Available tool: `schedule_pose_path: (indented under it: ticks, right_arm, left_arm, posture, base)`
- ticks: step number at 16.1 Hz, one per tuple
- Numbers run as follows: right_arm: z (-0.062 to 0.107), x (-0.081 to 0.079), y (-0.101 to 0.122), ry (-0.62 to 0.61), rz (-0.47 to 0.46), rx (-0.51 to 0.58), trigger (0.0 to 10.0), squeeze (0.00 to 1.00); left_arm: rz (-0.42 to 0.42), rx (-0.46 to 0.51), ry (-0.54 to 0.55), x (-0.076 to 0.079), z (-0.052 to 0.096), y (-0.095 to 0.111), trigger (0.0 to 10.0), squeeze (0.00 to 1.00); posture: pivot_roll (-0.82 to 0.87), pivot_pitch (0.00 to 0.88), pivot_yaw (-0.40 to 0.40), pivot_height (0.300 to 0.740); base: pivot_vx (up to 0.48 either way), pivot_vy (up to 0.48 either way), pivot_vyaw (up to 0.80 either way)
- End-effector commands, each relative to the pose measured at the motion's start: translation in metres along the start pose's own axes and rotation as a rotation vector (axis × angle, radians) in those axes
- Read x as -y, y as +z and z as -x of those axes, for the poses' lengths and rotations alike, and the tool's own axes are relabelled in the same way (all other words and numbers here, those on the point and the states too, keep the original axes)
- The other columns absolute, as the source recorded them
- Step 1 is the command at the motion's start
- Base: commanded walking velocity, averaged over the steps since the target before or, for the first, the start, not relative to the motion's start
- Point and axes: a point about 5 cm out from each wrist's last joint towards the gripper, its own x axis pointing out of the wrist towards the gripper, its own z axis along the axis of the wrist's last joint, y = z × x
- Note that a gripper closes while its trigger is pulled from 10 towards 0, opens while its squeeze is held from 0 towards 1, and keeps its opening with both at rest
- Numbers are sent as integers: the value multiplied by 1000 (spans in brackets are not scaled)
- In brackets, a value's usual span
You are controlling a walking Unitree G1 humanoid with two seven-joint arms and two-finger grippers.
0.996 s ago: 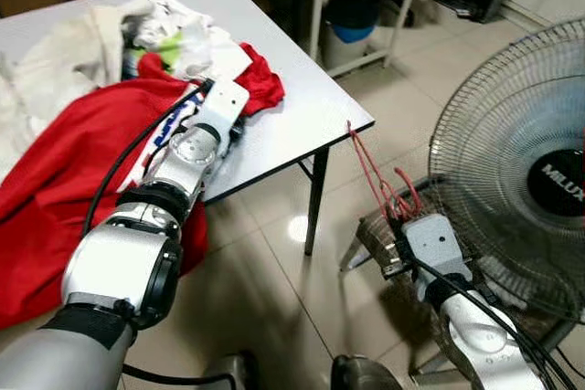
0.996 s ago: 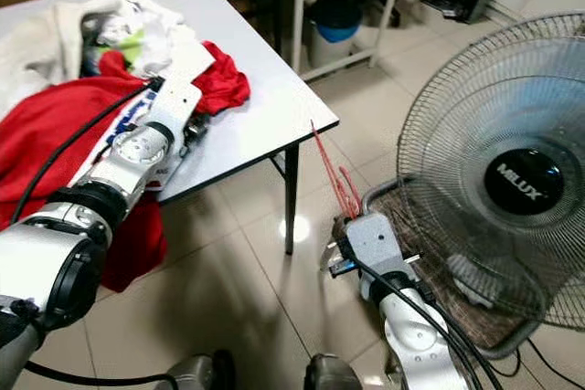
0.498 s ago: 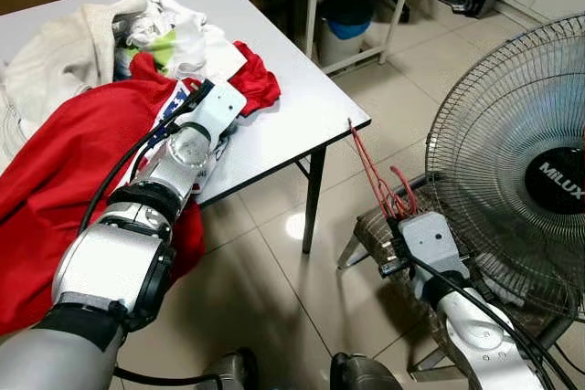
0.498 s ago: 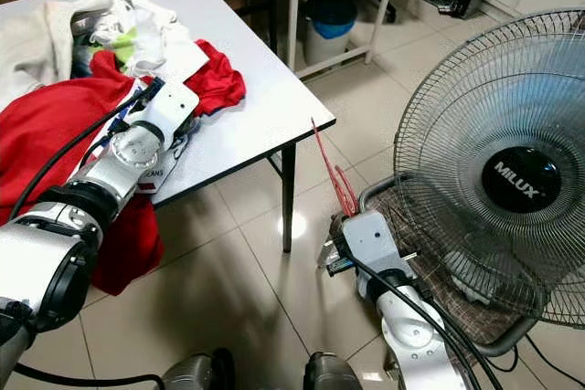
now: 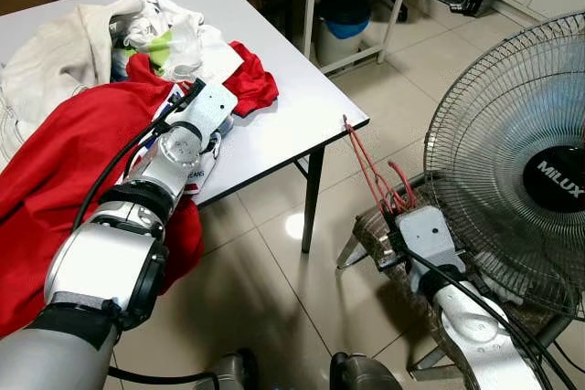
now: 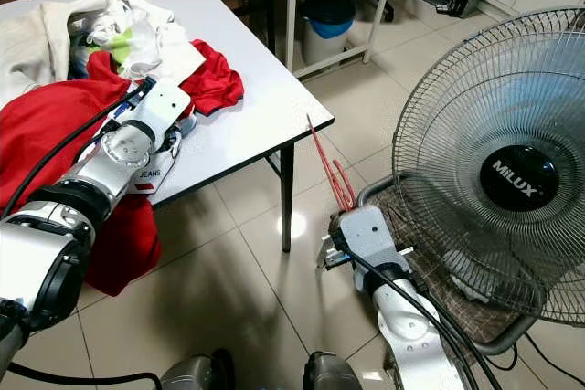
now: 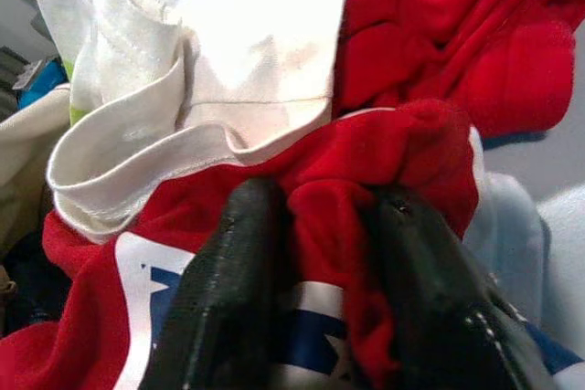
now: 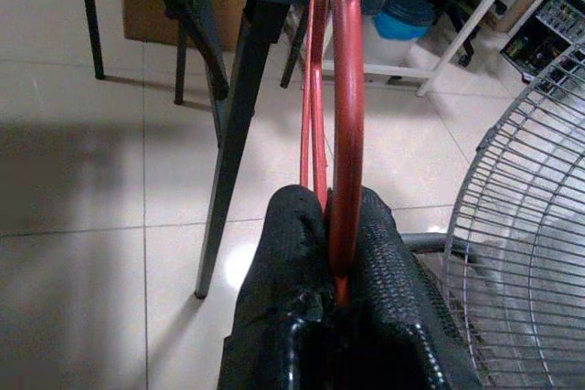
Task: Hang hanger
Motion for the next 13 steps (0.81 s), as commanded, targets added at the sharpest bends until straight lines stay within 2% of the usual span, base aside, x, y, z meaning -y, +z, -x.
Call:
schedule_pose_path:
  ticks: [1, 3, 5, 8, 9, 10, 11, 12, 13]
  right_arm:
    - [-1, -3, -5, 8, -2, -24, 10000, 0]
    - [-3, -4, -4, 7, -4, -20, 10000, 0]
    - [-6, -4, -4, 2, -7, -13, 10000, 0]
    - [-7, -2, -6, -16, -13, -10, 10000, 0]
    - [-7, -1, -6, -20, -14, -9, 10000, 0]
    - [-9, 1, -6, -33, -17, -4, 10000, 0]
    - [-11, 4, -7, -47, -25, 1, 10000, 0]
    - [-14, 6, -7, -53, -33, 7, 10000, 0]
    - [-16, 6, -7, -53, -37, 10, 10000, 0]
  left_arm:
    - [-15, -45, -2, -1, 2, -13, 0, 0]
    - [-8, -42, 2, -3, 2, -12, 0, 0]
    - [47, -14, 4, -4, 2, -8, 0, 0]
    - [223, 61, -12, -8, 2, -1, 0, 0]
    - [238, 69, -10, -9, 2, 0, 0, 0]
    - [293, 117, -14, -15, 2, 4, 0, 0]
    - [366, 206, -46, -22, 3, 13, 0, 0]
    - [463, 285, -70, -31, 4, 24, 0, 0]
    - [494, 311, -79, -35, 3, 29, 0, 0]
  posture:
    - [-154, 136, 30, 740]
    - [-144, 129, 35, 740]
    - [-140, 123, 44, 740]
    - [-118, 107, 63, 740]
    - [-118, 107, 63, 740]
    - [-97, 95, 69, 740]
    - [-77, 83, 71, 740]
    - [-61, 77, 69, 740]
    - [-45, 70, 65, 740]
  base:
    - [0, 0, 0]
    - [0, 0, 0]
    - [0, 0, 0]
    - [0, 0, 0]
    - [0, 0, 0]
    - [0, 0, 0]
    - [0, 0, 0]
    - [0, 0, 0]
    - [0, 0, 0]
